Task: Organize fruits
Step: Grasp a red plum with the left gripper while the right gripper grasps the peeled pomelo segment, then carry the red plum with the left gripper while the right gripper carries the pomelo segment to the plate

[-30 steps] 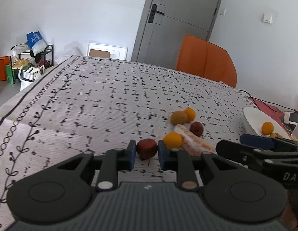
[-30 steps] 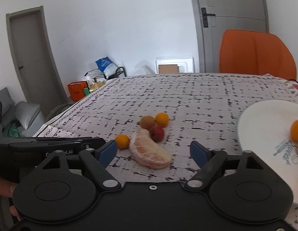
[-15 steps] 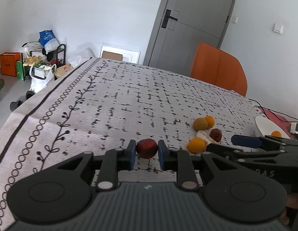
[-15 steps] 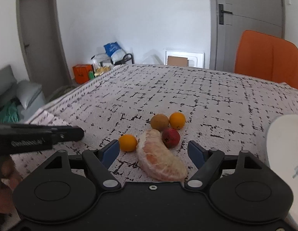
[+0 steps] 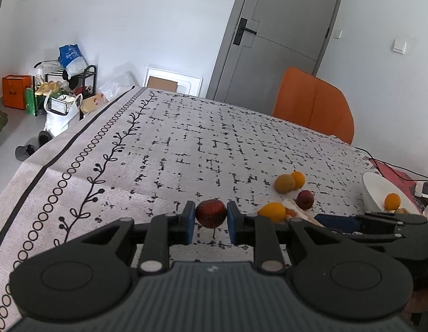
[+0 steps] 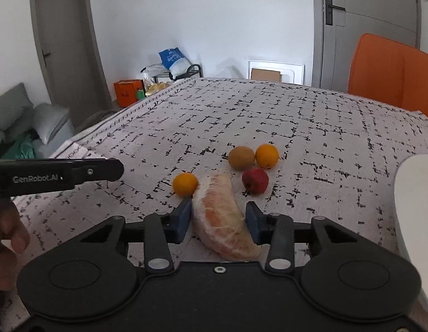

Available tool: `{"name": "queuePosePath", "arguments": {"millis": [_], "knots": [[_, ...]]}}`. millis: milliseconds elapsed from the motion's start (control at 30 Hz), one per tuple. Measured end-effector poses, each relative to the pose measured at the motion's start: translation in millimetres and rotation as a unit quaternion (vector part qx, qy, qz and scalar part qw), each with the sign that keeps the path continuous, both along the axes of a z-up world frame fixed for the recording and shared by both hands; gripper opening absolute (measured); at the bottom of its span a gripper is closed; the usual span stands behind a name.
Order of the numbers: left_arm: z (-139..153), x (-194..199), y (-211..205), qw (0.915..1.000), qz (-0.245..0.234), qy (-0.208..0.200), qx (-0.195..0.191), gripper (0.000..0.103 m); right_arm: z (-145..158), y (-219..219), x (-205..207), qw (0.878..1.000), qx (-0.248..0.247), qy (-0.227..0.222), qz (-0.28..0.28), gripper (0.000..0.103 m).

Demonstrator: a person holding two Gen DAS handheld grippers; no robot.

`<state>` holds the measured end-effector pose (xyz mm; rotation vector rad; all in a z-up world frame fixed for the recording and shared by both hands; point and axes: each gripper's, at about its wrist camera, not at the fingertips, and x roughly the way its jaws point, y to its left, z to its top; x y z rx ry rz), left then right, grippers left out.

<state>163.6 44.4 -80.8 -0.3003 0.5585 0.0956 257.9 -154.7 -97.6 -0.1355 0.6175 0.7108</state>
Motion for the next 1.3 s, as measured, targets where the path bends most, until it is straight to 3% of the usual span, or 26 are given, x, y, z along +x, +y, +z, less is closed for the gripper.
{"name": "queuePosePath", "arguments": {"millis": [633, 1300], "knots": [[15, 4, -36, 0.9991, -0.037, -0.010, 0.017, 0.022, 29, -53, -16, 0.997, 0.056, -0.030, -0.049, 0.039], [21, 24, -94, 0.9949, -0.093, -0.013, 0.037, 0.022, 32, -120, -12, 0.987, 0.075, -0.059, -0.132, 0.039]]}}
